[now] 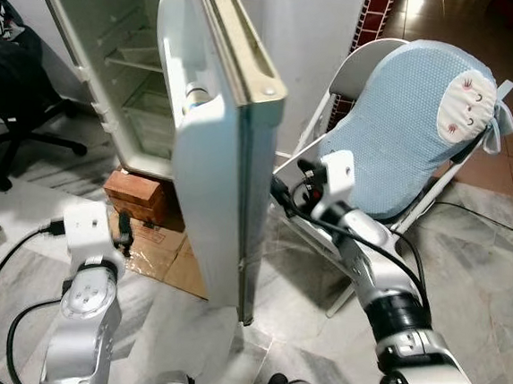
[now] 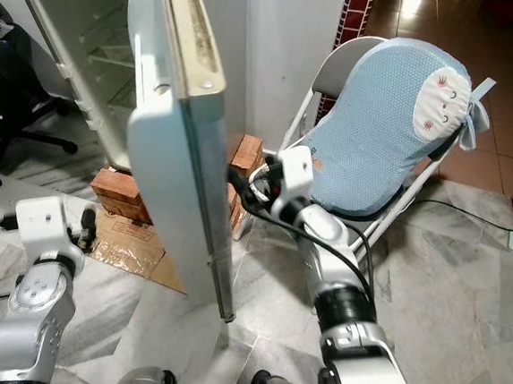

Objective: Restocking fridge

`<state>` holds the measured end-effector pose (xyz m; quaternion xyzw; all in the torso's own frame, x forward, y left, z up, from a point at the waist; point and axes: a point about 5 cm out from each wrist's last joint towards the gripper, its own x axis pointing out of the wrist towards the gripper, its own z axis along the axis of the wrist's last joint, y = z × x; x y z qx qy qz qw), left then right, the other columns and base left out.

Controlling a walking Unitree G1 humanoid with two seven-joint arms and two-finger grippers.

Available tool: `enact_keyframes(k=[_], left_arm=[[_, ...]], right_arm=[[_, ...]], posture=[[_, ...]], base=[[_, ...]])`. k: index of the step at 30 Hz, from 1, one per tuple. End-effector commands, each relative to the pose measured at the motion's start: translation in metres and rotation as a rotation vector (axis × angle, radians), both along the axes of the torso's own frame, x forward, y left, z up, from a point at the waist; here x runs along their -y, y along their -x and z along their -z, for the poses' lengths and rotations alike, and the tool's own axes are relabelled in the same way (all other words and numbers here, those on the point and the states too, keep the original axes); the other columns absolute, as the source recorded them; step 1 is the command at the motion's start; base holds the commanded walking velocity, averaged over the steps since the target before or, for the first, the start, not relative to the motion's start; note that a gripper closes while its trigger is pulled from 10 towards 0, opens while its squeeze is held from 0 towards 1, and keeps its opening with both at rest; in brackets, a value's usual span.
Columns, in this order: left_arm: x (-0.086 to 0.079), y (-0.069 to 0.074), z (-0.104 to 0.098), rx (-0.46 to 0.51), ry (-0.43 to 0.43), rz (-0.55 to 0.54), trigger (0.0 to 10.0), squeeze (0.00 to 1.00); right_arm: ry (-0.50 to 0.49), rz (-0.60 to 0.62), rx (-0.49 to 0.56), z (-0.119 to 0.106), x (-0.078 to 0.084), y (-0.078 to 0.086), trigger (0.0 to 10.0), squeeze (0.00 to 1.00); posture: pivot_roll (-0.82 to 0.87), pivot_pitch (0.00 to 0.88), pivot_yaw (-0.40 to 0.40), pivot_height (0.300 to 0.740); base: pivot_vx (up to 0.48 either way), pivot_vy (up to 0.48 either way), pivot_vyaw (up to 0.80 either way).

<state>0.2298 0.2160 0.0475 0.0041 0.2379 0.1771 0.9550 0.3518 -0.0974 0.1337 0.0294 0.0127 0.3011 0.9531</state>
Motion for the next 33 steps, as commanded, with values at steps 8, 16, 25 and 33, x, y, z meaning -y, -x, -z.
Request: enact_keyframes(k=[8,16,25,33], left_arm=[[0.015,0.024,0.035,-0.279,0.142,0.247,10.0,0.0],[0.019,0.016,0.028,-0.291,-0.008,0.347,10.0,0.0],[0.02,0.018,0.027,-0.296,-0.023,0.365,10.0,0.0],[0.022,0.017,0.026,-0.298,-0.046,0.38,10.0,0.0]], right_arm=[[0.017,0.166,-0.03,-0.005,0.01,-0.014,10.0,0.0],[-0.172,-0.111,-0.053,-0.04,-0.037,-0.002,10.0,0.0],[-0.334,-0.593,0.023,-0.091,-0.067,0.053,10.0,0.0],[-0.305,-0.644,-0.012,-0.091,-0.063,0.063,10.0,0.0]], posture=[[0.09,0.086,0.016,0.74],[0.09,0.087,0.02,0.74],[0.08,0.096,0.017,0.74],[0.08,0.096,0.015,0.74]], base=[[0.0,0.0,0.0],[0.0,0.0,0.0],[0.0,0.0,0.0],[0.0,0.0,0.0]])
